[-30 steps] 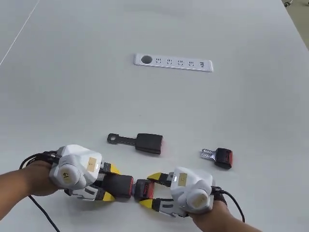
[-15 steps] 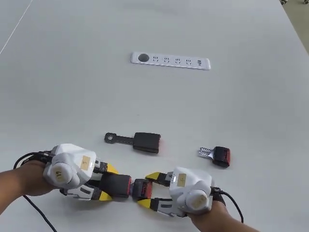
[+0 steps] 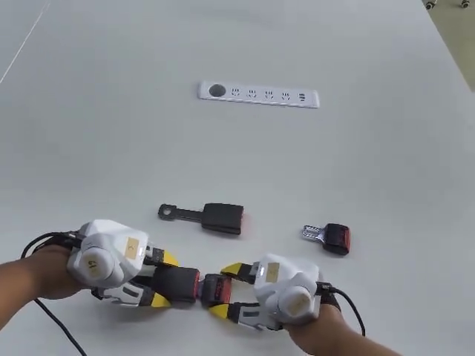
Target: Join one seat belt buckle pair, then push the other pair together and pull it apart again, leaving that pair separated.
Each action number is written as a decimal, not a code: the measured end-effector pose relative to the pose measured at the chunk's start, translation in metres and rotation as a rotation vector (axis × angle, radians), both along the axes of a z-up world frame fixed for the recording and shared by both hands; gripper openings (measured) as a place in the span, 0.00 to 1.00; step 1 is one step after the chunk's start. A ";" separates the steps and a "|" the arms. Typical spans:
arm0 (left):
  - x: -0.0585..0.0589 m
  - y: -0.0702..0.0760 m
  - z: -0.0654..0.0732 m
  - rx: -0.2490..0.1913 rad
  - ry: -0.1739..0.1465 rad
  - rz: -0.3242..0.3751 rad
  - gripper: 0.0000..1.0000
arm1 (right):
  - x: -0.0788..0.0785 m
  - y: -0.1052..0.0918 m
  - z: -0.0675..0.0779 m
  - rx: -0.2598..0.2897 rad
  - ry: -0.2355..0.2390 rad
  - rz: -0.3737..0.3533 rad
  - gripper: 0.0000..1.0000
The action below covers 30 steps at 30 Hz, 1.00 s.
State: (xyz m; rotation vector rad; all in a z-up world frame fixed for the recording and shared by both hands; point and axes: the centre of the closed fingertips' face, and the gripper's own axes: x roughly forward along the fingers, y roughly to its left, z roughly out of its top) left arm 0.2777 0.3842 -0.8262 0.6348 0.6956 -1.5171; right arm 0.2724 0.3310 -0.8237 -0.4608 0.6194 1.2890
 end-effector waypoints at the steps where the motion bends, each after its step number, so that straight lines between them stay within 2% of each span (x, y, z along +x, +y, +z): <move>1: 0.000 0.000 0.000 0.011 -0.004 -0.003 0.35 | -0.001 0.001 0.000 -0.004 0.004 -0.004 0.35; 3: -0.001 -0.001 0.000 0.032 -0.017 -0.002 0.35 | 0.001 0.001 0.000 -0.026 0.005 -0.017 0.36; 4: -0.001 -0.002 -0.001 0.041 -0.017 0.011 0.36 | 0.001 0.001 -0.002 -0.059 -0.014 -0.020 0.36; 5: 0.001 -0.001 -0.001 0.058 -0.015 0.046 0.37 | 0.001 0.002 0.000 -0.055 -0.008 -0.031 0.39; 6: 0.001 -0.001 -0.001 0.066 -0.017 0.062 0.39 | 0.001 0.003 0.002 -0.044 0.006 -0.050 0.45; 7: 0.002 -0.004 0.000 0.062 -0.023 0.074 0.44 | 0.001 0.006 0.007 -0.011 0.020 -0.083 0.54; 8: 0.004 -0.004 -0.001 0.073 -0.038 0.091 0.49 | 0.003 0.008 0.013 0.019 0.007 -0.099 0.65; 10: 0.001 -0.001 0.000 0.099 -0.042 0.109 0.60 | 0.002 0.006 0.018 0.026 0.003 -0.103 0.75; 11: 0.001 -0.001 0.002 0.092 -0.040 0.123 0.67 | 0.002 0.004 0.021 0.035 -0.006 -0.104 0.76; 12: 0.000 -0.005 0.011 0.058 -0.040 0.141 0.70 | 0.001 0.002 0.024 0.040 -0.011 -0.108 0.77; 14: 0.000 -0.007 0.021 0.038 -0.052 0.151 0.73 | 0.002 -0.005 0.030 0.055 -0.014 -0.128 0.81; 18: 0.008 -0.013 0.039 -0.004 -0.079 0.187 0.76 | 0.008 -0.024 0.038 0.069 -0.029 -0.168 0.82; 23: 0.020 -0.019 0.049 -0.024 -0.106 0.194 0.78 | 0.023 -0.053 0.051 0.065 -0.063 -0.203 0.82; 26: 0.032 -0.020 0.053 -0.014 -0.117 0.203 0.78 | 0.031 -0.069 0.058 0.066 -0.071 -0.216 0.82; 29: 0.044 -0.022 0.058 -0.021 -0.129 0.200 0.78 | 0.042 -0.095 0.063 0.022 -0.093 -0.218 0.81; 30: 0.048 -0.024 0.060 -0.023 -0.131 0.200 0.78 | 0.045 -0.100 0.065 0.025 -0.093 -0.219 0.80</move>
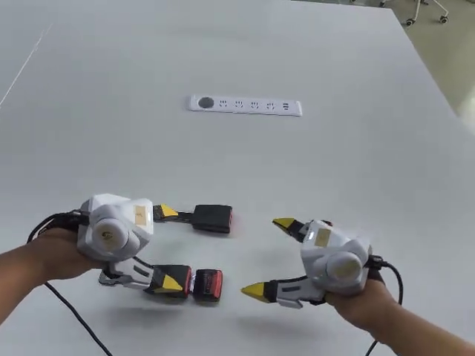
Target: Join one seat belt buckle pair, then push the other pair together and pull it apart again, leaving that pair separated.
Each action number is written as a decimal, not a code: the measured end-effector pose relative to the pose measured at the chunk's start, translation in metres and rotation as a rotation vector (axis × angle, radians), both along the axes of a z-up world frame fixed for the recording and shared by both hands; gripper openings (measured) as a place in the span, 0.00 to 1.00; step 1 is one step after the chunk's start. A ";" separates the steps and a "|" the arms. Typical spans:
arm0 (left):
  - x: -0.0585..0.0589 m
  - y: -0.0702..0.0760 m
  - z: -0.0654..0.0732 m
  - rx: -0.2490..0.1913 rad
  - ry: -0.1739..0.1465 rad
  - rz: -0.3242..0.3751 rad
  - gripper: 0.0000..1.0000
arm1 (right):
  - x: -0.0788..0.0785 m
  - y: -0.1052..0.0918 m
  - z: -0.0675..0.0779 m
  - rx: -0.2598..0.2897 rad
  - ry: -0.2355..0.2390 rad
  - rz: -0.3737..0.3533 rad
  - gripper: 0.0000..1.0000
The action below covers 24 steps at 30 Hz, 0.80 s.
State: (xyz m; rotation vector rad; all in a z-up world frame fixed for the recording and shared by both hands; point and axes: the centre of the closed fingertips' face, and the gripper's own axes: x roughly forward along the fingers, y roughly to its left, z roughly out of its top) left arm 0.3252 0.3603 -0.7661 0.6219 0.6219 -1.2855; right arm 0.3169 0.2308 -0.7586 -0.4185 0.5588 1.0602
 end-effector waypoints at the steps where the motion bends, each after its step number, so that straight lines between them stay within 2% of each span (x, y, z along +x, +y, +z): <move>1: 0.005 -0.002 0.003 -0.005 -0.003 0.002 0.78 | 0.004 -0.007 0.003 0.005 0.001 0.002 0.80; 5: 0.020 -0.008 0.006 -0.003 -0.013 -0.002 0.78 | 0.014 -0.029 0.003 -0.026 -0.003 0.013 0.79; 9: 0.038 -0.014 0.004 -0.004 -0.009 0.005 0.78 | 0.025 -0.054 -0.007 -0.051 0.035 0.010 0.77; 11: 0.041 -0.017 0.003 -0.012 -0.002 0.001 0.76 | 0.030 -0.065 -0.011 -0.066 0.040 0.007 0.76; 13: 0.049 -0.019 -0.002 -0.005 0.004 0.002 0.76 | 0.034 -0.075 -0.017 -0.069 0.076 -0.003 0.76; 16: 0.057 -0.023 -0.010 0.001 0.025 0.011 0.76 | 0.040 -0.085 -0.024 -0.073 0.095 -0.005 0.76; 19: 0.063 -0.027 -0.018 0.008 0.037 0.011 0.75 | 0.045 -0.097 -0.036 -0.092 0.122 0.006 0.74; 21: 0.065 -0.032 -0.022 -0.003 0.044 0.001 0.73 | 0.048 -0.106 -0.044 -0.114 0.135 0.012 0.72; 23: 0.068 -0.034 -0.032 0.014 0.069 0.006 0.72 | 0.051 -0.111 -0.049 -0.109 0.152 0.010 0.70; 24: 0.068 -0.034 -0.035 0.022 0.071 0.000 0.72 | 0.052 -0.113 -0.050 -0.109 0.155 0.011 0.70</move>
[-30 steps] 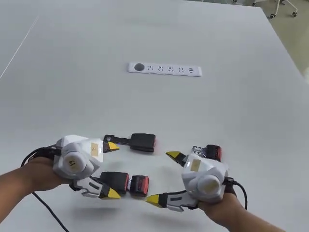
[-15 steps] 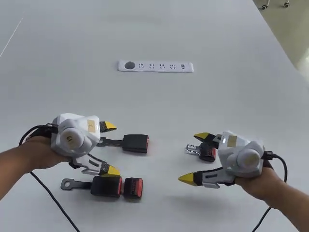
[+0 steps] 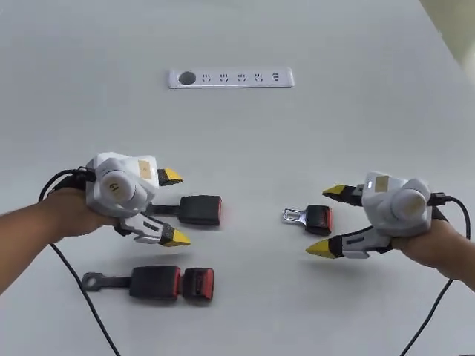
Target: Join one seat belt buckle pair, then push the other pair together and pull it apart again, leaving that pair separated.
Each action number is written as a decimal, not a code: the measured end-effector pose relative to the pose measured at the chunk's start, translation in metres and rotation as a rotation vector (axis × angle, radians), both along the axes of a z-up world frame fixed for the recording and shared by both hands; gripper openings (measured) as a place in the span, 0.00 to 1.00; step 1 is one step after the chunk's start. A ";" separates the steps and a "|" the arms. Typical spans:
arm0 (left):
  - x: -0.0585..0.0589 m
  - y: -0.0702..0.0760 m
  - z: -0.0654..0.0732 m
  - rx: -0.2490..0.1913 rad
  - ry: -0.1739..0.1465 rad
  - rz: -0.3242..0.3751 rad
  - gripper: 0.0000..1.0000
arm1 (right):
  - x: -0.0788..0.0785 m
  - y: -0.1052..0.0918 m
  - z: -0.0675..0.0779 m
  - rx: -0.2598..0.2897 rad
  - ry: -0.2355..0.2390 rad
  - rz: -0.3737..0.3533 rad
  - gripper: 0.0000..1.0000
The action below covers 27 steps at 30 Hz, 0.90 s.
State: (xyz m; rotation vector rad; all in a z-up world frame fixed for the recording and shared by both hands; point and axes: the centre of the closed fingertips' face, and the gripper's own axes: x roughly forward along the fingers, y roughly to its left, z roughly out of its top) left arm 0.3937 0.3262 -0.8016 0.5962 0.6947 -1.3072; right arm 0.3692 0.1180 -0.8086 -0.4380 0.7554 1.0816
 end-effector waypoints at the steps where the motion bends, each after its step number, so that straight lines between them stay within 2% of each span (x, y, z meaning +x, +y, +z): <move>1: 0.002 -0.001 -0.004 0.007 0.003 -0.005 0.72 | 0.002 -0.002 -0.002 -0.005 0.004 0.000 0.69; 6: 0.009 -0.009 -0.010 -0.004 0.024 0.008 0.70 | 0.004 -0.008 -0.009 -0.011 0.028 0.007 0.65; 9: 0.006 -0.013 -0.015 0.006 0.037 -0.015 0.67 | 0.003 -0.010 -0.012 -0.017 0.033 0.026 0.61; 11: 0.002 -0.011 -0.020 0.022 0.058 -0.034 0.62 | -0.002 -0.006 -0.010 -0.024 0.044 0.030 0.57; 12: 0.002 -0.011 -0.022 0.026 0.058 -0.036 0.58 | -0.002 -0.006 -0.011 -0.034 0.034 0.044 0.55; 14: 0.005 -0.011 -0.020 0.020 0.025 -0.052 0.55 | -0.003 -0.006 -0.012 -0.037 0.039 0.054 0.53; 16: 0.003 -0.010 -0.021 0.029 0.035 -0.048 0.55 | -0.006 -0.004 -0.016 -0.044 0.052 0.068 0.53; 17: 0.003 -0.011 -0.020 0.025 0.033 -0.054 0.54 | -0.004 -0.002 -0.014 -0.045 0.020 0.095 0.52; 19: 0.003 -0.012 -0.020 0.017 0.031 -0.071 0.54 | -0.003 -0.003 -0.013 -0.042 0.029 0.081 0.49; 22: -0.002 -0.014 -0.018 0.022 0.034 -0.117 0.43 | -0.001 -0.004 -0.012 -0.039 0.017 0.088 0.43; 23: 0.003 -0.015 -0.014 0.021 -0.003 -0.120 0.40 | 0.000 -0.003 -0.011 -0.033 0.003 0.108 0.41; 25: 0.000 -0.014 -0.011 0.018 0.024 -0.104 0.37 | 0.001 -0.005 -0.011 -0.037 -0.016 0.121 0.37; 27: 0.001 -0.012 -0.009 0.011 0.023 -0.112 0.36 | 0.000 -0.006 -0.012 -0.033 -0.021 0.131 0.36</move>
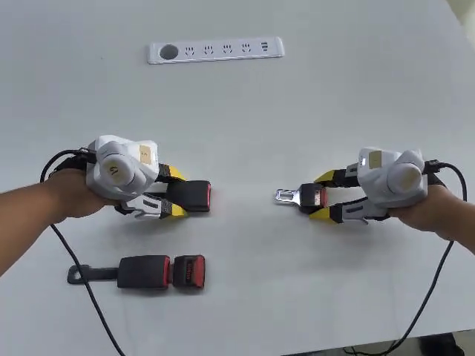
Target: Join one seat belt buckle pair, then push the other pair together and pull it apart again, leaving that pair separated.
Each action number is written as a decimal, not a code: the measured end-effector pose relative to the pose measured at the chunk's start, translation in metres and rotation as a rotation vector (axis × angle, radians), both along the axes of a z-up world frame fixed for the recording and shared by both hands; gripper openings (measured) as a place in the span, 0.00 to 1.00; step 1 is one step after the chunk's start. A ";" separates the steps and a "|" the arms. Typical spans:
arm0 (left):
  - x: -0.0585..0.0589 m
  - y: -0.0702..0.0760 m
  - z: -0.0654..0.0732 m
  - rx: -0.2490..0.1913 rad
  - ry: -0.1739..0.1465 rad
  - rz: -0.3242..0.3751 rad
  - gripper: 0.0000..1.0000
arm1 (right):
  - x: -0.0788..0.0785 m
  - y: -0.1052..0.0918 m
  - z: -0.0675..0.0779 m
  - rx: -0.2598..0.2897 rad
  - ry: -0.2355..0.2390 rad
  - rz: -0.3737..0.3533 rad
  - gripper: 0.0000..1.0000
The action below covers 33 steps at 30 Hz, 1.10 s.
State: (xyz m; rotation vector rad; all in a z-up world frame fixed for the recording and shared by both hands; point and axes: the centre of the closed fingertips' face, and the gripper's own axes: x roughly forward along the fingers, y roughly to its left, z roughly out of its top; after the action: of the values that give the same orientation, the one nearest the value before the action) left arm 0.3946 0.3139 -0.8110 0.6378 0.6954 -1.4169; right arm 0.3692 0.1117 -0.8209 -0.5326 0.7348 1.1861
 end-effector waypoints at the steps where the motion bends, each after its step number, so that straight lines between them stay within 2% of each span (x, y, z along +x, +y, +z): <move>1: -0.001 0.000 0.001 -0.001 -0.002 -0.004 0.36 | 0.000 0.000 0.000 0.002 -0.006 0.007 0.36; 6: -0.002 0.001 0.000 0.015 -0.008 -0.035 0.35 | 0.000 -0.001 0.000 0.045 -0.008 0.007 0.35; 16: -0.002 0.002 -0.004 0.019 -0.003 -0.034 0.35 | 0.001 0.000 0.000 0.076 -0.019 0.012 0.35; 19: -0.001 0.002 -0.005 0.022 0.000 -0.035 0.35 | 0.002 0.004 0.000 0.102 -0.019 -0.002 0.35; 26: 0.000 0.002 -0.008 0.031 0.003 -0.036 0.35 | 0.005 0.015 -0.001 0.119 -0.028 -0.001 0.35; 33: 0.000 0.001 -0.010 0.038 0.005 -0.034 0.35 | 0.008 0.035 -0.001 0.139 -0.031 0.002 0.35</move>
State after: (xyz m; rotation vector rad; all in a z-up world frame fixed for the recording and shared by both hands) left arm 0.3949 0.3146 -0.8212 0.6780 0.7199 -1.4400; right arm 0.3770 0.1463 -0.8217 -0.4354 0.6206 1.2185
